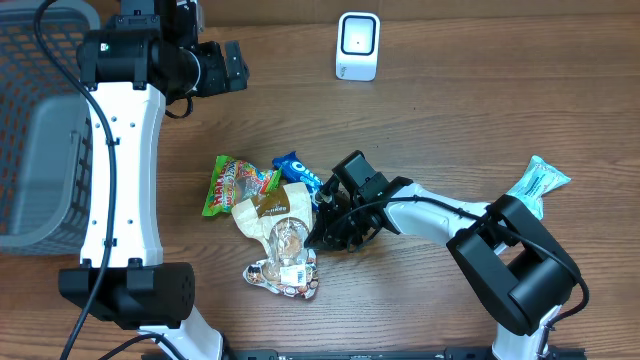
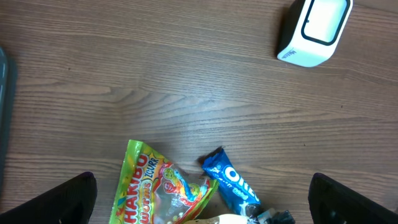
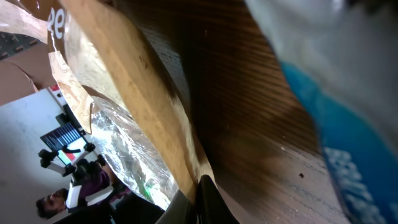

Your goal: Scan the item barcode

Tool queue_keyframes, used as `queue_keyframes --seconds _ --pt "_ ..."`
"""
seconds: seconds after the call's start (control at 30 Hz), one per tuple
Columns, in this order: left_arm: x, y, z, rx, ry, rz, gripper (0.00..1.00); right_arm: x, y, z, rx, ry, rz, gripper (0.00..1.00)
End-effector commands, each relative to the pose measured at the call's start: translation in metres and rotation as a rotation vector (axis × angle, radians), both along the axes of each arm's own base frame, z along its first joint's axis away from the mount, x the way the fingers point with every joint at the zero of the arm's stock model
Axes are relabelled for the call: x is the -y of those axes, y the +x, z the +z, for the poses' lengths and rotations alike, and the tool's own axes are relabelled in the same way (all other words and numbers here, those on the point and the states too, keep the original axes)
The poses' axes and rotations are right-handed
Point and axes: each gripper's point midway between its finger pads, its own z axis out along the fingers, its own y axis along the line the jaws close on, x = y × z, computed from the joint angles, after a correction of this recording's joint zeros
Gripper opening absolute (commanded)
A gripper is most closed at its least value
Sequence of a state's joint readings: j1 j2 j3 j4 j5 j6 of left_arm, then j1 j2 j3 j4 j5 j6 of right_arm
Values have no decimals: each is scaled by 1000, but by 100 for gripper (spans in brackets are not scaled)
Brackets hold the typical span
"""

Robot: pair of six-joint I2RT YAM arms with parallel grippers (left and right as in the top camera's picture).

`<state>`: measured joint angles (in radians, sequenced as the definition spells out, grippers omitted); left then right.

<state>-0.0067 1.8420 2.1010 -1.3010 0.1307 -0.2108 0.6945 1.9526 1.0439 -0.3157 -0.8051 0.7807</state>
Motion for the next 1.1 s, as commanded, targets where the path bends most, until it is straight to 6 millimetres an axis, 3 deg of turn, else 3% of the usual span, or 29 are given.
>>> queue_keyframes --seconds 0.0,0.13,0.33,0.53,0.67,1.07 --pt "2 1 1 5 5 -1 100 -7 14 29 119 56 21 4" --pt "2 1 1 5 5 -1 100 -1 31 62 276 46 -15 4" --pt "2 1 1 5 5 -1 100 56 62 81 359 -94 -154 4" --pt "2 1 1 5 5 -1 100 120 82 66 332 -207 -213 4" --pt "2 1 1 5 5 -1 100 149 85 50 313 -290 -259 4" --pt "2 1 1 5 5 -1 100 188 66 -4 333 -470 -171 6"
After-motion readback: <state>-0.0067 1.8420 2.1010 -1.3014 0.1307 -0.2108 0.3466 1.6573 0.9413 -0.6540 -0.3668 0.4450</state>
